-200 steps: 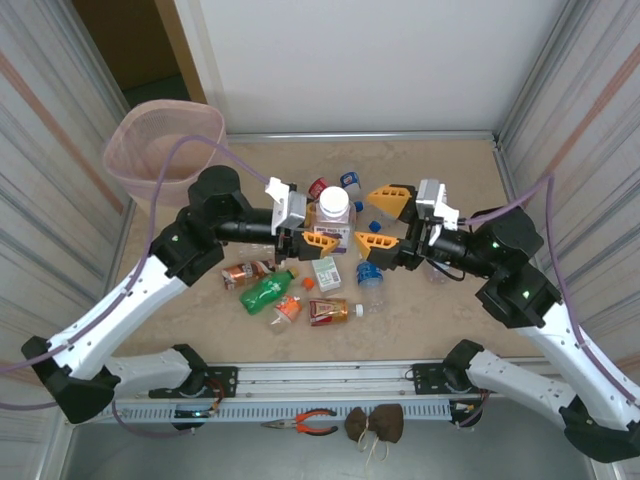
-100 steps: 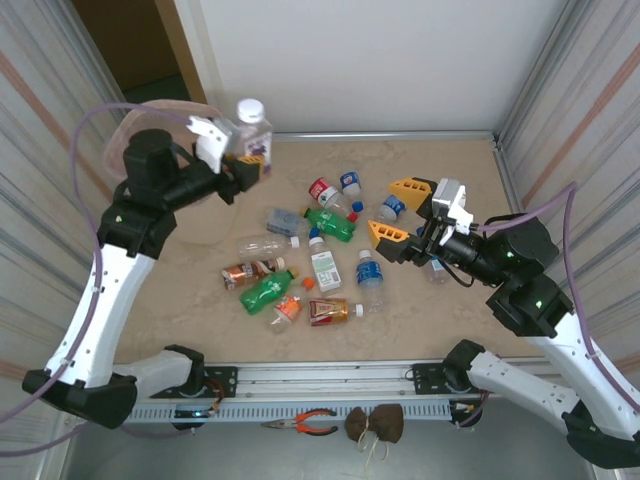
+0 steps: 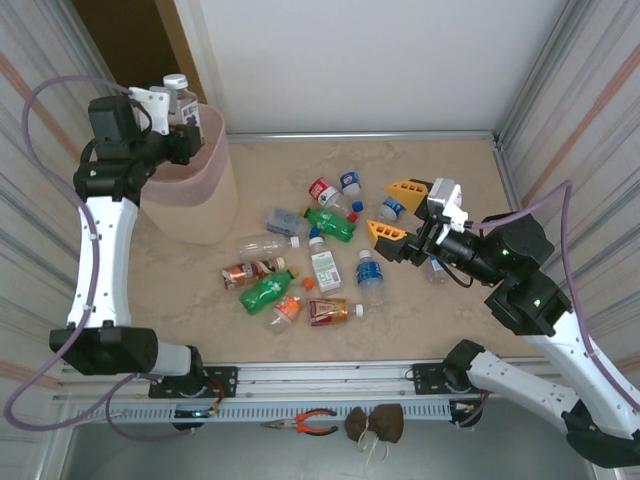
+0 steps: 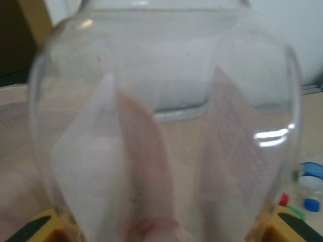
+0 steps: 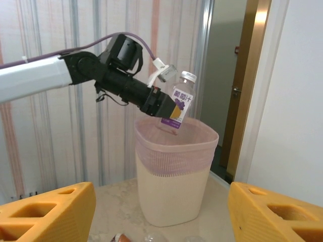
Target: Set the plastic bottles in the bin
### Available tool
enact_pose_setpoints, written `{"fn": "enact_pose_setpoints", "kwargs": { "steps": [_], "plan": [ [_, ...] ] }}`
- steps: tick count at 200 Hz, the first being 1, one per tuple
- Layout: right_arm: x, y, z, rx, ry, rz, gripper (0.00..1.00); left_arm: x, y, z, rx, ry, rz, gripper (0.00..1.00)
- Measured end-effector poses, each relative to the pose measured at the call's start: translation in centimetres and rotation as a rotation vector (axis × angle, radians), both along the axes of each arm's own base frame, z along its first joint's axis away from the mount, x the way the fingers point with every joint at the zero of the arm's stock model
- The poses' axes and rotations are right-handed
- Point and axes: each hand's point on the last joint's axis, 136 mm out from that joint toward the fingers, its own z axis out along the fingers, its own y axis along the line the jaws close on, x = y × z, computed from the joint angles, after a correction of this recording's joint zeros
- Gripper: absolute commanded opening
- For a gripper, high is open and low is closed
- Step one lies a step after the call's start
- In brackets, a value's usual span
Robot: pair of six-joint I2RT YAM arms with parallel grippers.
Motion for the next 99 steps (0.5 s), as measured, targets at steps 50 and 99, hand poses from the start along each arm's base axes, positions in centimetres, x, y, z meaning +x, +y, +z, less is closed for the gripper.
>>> {"fn": "enact_pose_setpoints", "kwargs": {
  "steps": [50,99],
  "plan": [
    [-0.1,-0.1,-0.4,-0.011,0.012,0.0,0.68,2.1,5.7,-3.8,0.165,0.119,0.173,0.32],
    [0.2,0.2,-0.7,-0.021,0.019,0.0,0.68,3.7,9.6,-8.5,0.334,0.253,0.28,0.35]
  ]
}}
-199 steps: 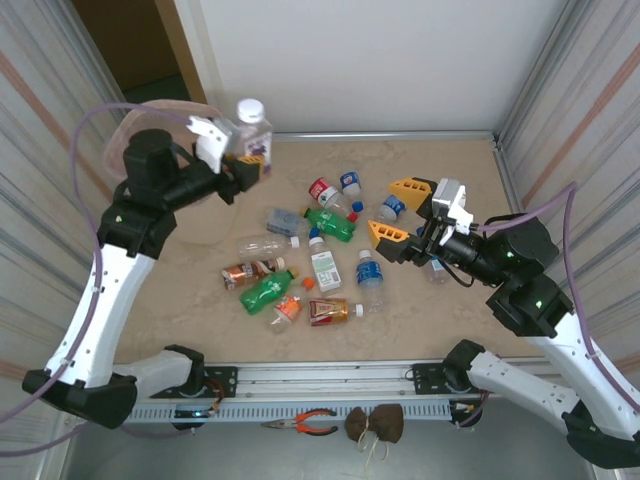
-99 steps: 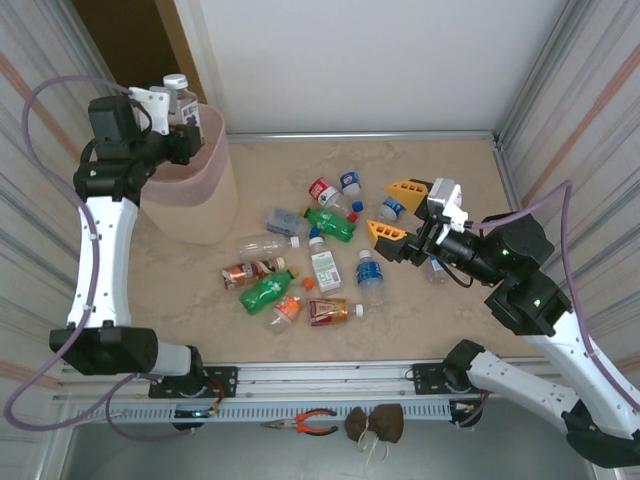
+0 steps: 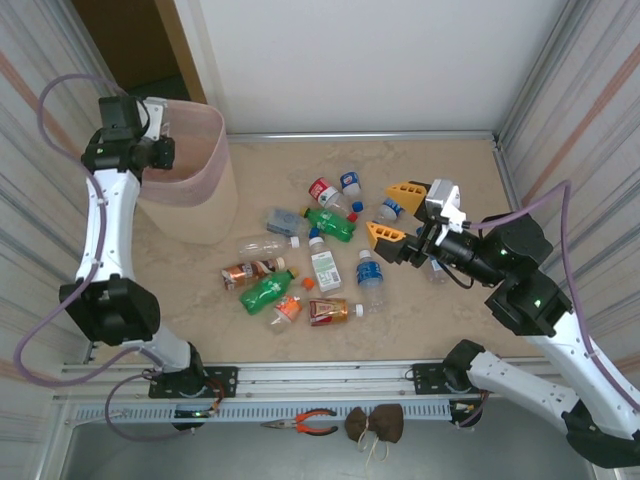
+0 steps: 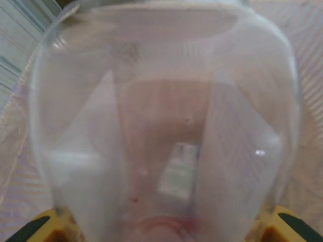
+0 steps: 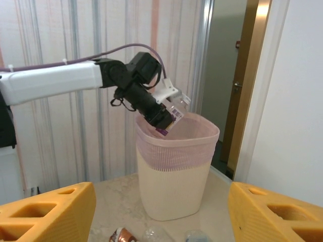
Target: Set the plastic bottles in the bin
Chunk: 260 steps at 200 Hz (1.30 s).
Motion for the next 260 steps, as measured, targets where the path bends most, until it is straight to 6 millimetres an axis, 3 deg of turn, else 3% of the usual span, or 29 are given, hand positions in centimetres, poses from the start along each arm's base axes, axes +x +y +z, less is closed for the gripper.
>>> {"fn": "enact_pose_setpoints", "kwargs": {
  "steps": [99,169,225,260],
  "plan": [
    [1.2,1.2,-1.3,-0.051,0.019,-0.001,0.68,2.2,3.4,-8.9,0.172,0.255,0.058,0.45],
    [1.3,0.9,-1.3,-0.041,0.01,-0.015,0.68,2.3,2.7,-13.0,0.226,0.387,0.026,0.62],
    [2.1,0.4,-1.5,-0.039,0.017,-0.071,0.69,2.5,1.1,-13.2,0.197,0.382,-0.011,0.72],
    [3.0,0.3,-2.3,-0.057,0.042,-0.115,0.7,2.3,-0.2,-11.0,0.125,0.313,-0.04,0.74]
  ]
}}
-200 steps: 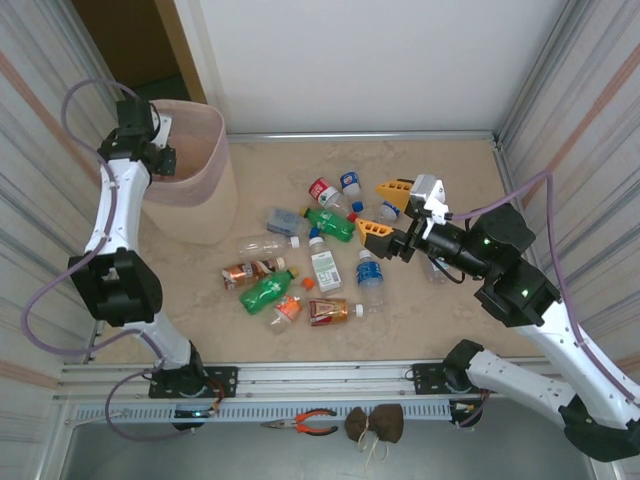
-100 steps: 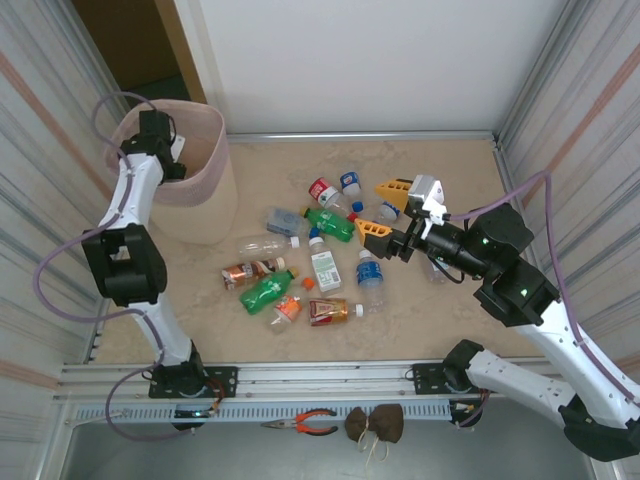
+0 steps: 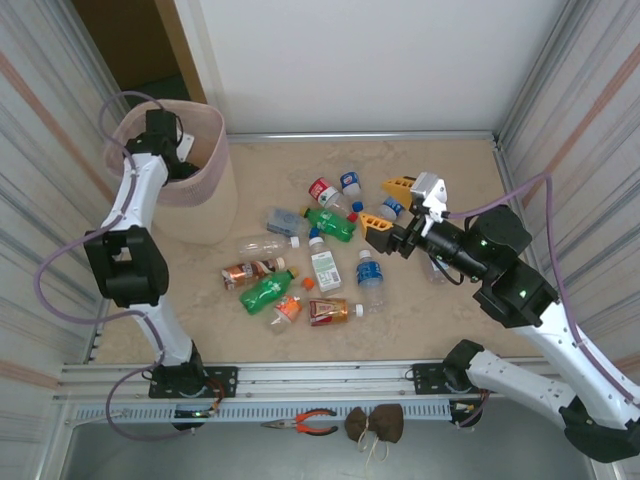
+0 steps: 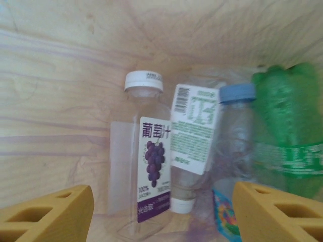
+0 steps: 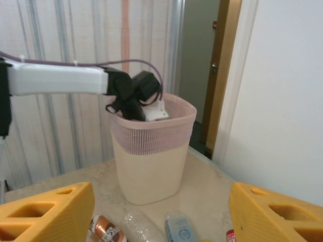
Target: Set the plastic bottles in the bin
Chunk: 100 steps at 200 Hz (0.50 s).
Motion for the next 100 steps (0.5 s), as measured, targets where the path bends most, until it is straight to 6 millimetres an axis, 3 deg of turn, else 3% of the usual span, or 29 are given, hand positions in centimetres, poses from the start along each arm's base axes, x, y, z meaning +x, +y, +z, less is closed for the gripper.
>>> {"fn": "enact_pose_setpoints", "kwargs": {
  "steps": [71,100],
  "plan": [
    [3.0,0.9,-3.4,-0.103,0.109,-0.079,0.71,-1.6,-3.4,7.4,-0.212,-0.199,-0.073,0.74],
    [5.3,0.3,-5.3,-0.157,0.172,-0.159,0.71,-2.2,-4.4,9.6,-0.301,-0.269,-0.104,0.74]
  ]
}}
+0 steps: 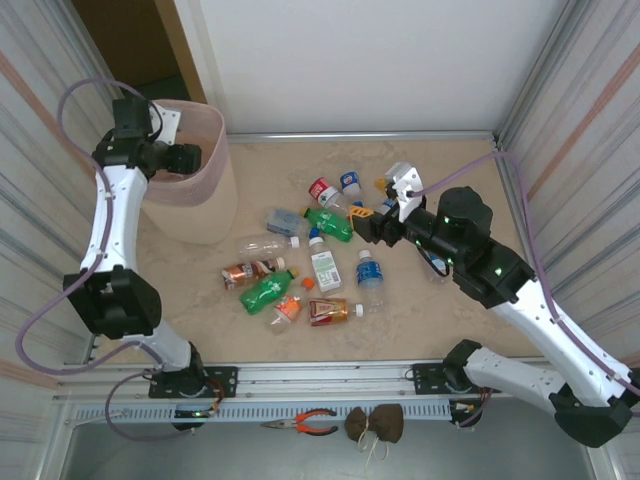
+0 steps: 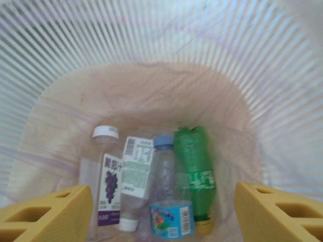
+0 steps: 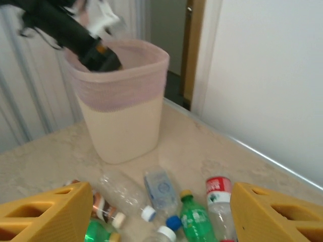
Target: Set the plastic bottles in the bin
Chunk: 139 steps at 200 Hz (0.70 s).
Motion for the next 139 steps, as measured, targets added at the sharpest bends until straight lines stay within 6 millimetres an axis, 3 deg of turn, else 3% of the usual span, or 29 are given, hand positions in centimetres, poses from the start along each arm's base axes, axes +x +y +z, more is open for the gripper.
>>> {"fn": "enact_pose_setpoints", "kwargs": {
  "steps": [25,63,103,139],
  "plan": [
    [2.9,-1.7,-2.2,-0.031,0.089,-0.109,0.7,-0.8,-1.1,1.7,-0.084,-0.067,-0.048,0.75],
    [7.2,-6.6,-6.4,-0.043,0.264,-0.314,0.7,-2.1,-2.0,4.1,-0.199,-0.175,-0.114,0.75],
    [9.1,-10.8,-9.6,-0.066,0.384,-0.456,0.7,-3.0,-2.9,5.2,-0.272,-0.256,-0.176,0.75],
    [10.6,-14.1,-13.9,-0.118,0.521,-0.558,0.68,-3.5,-3.7,5.9,-0.291,-0.308,-0.218,0.75]
  ]
}}
